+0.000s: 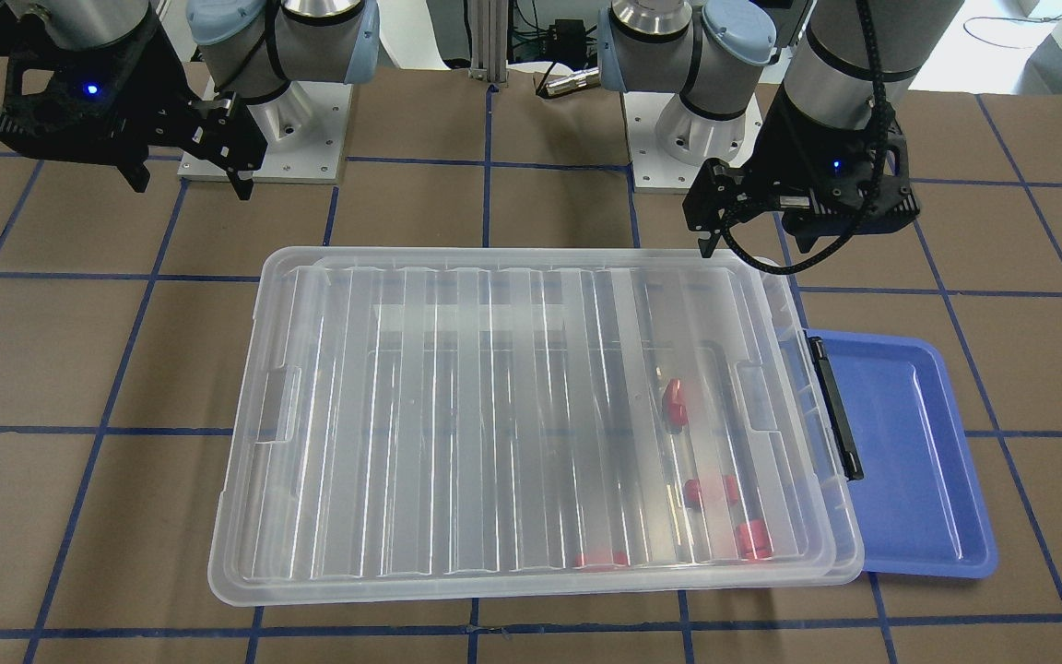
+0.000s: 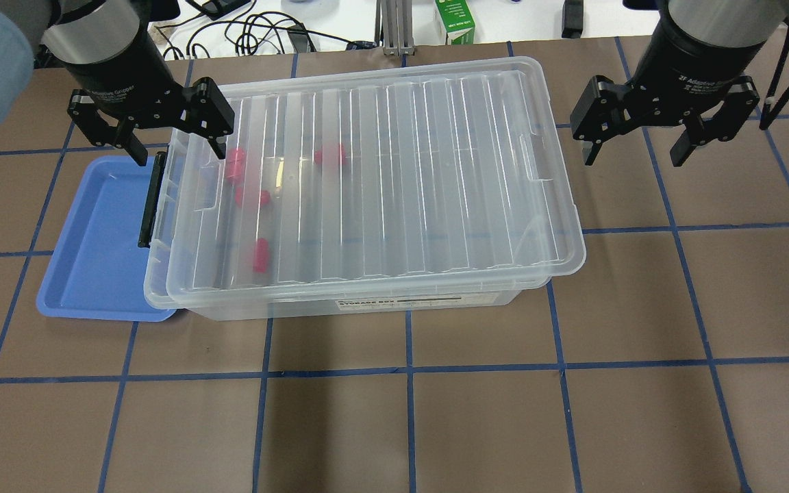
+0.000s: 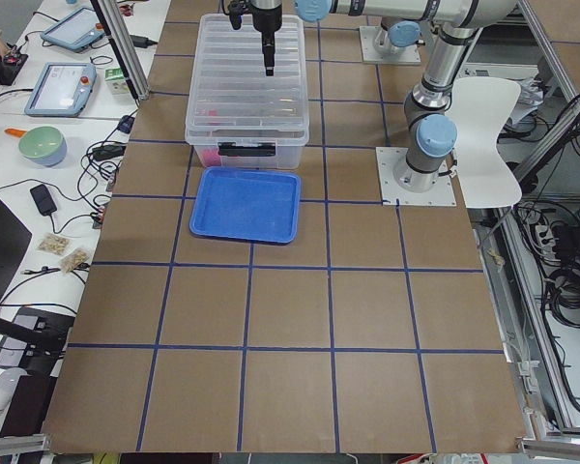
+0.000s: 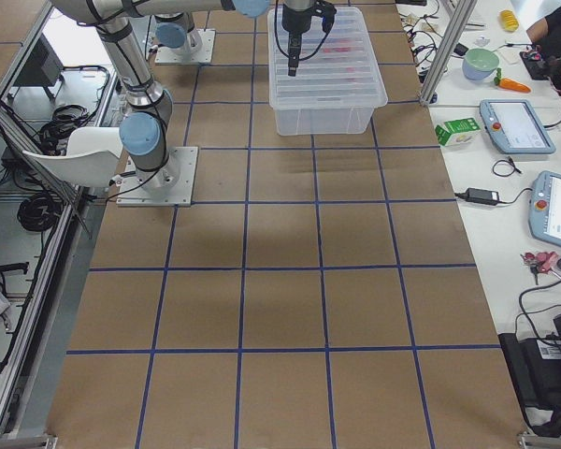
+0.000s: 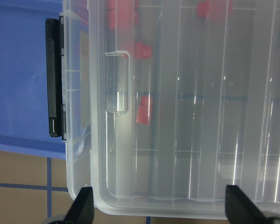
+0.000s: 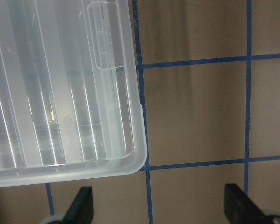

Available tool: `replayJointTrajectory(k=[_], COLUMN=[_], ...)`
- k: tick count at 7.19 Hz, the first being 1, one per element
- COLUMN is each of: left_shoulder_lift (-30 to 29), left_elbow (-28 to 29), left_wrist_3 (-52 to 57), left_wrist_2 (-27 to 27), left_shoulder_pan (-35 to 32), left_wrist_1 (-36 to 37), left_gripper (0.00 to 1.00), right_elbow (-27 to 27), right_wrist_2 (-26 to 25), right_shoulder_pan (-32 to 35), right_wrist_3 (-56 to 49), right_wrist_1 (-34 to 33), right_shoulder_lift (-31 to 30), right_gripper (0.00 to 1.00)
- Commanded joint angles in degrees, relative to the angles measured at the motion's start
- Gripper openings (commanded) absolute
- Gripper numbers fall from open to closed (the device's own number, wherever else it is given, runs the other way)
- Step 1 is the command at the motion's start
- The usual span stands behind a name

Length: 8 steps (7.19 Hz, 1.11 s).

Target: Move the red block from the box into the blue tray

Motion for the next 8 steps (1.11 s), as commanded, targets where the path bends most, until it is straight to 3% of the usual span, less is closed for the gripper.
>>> replayJointTrajectory(k=[1, 5, 7, 8], left_shoulder_lift=[-0.1, -0.3, -0.5, -0.4], left_elbow=[0.1, 0.3, 0.3, 0.4], left_wrist_3=[0.0, 0.0, 0.0, 0.0], left_wrist_2=[-0.1, -0.2, -0.2, -0.2], left_shoulder_pan=[0.0, 0.2, 0.2, 0.2], left_wrist_1=[0.1, 0.1, 0.1, 0.1], left_gripper=[1.0, 1.0, 1.0, 1.0], right_elbow=[0.0, 0.4, 0.4, 0.2], right_wrist_2=[-0.1, 0.3, -0.3, -0.1], right_shoulder_pan=[0.0, -0.3, -0.1, -0.1], right_wrist_3=[-0.1, -0.2, -0.2, -0.2], right_wrist_1=[0.2, -1.9, -13.0, -13.6], right_shoulder_lift=[-0.3, 3.0, 10.7, 13.0], right_gripper=[1.0, 1.0, 1.0, 1.0])
